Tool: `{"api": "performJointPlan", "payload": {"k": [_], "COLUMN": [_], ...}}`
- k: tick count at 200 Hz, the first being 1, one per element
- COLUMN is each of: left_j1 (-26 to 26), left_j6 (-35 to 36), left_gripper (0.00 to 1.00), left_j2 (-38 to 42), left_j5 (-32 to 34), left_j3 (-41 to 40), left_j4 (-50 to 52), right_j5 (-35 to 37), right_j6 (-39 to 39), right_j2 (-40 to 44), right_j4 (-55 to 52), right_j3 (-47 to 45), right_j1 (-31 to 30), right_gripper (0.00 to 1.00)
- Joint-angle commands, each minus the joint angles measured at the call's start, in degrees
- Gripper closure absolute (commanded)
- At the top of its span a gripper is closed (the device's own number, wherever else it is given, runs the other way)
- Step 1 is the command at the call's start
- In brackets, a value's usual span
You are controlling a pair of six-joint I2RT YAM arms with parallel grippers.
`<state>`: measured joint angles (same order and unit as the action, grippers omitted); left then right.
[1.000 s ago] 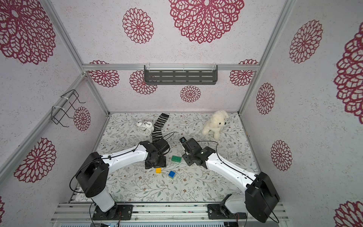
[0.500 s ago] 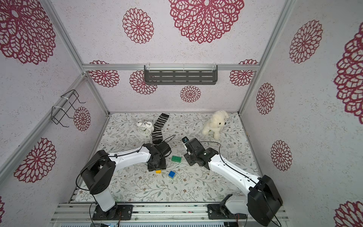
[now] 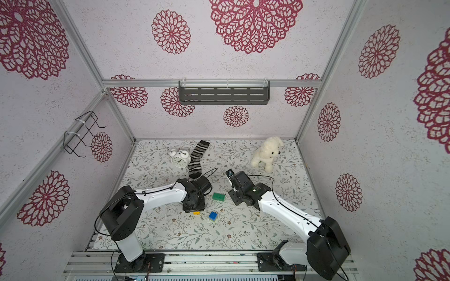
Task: Assemble an ice cream with lego
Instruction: Pick up the lego brick from the center of the board.
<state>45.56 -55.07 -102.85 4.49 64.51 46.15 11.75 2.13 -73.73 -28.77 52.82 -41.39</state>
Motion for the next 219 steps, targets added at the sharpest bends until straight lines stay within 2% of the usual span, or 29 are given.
{"api": "performJointPlan", "payload": {"k": [1,86,160,219], "left_j1": [0.67,1.02,1.26,4.56], "left_j6": [0.39,0.05,0.22,7.1], "left_gripper": [0.55,0.59,0.71,0.74], "left_j2": [0.28,0.52,1.23,4.03], "left_j5": [-0.17,-0.29,0.96,3.65], "left_j3": [-0.39,-0.79,0.13,6.44], "left_j4": [-0.78,-0.46,0.77,7.21], "right_j5": [-0.64,-1.17,-0.94,-0.44], "right_j6": [0.76,0.99,0.99,0.03], "right_j2": [1.49,1.54,2.1,3.71], "right_j4": [-0.38,-0.23,-0.4,-0.91], "right_j3": [0.4,0.01,-0.13,-1.59], "right_j1": [0.45,0.49,0.43,3.05], "right_gripper": [0.45,0.45,0.45,0.45]}}
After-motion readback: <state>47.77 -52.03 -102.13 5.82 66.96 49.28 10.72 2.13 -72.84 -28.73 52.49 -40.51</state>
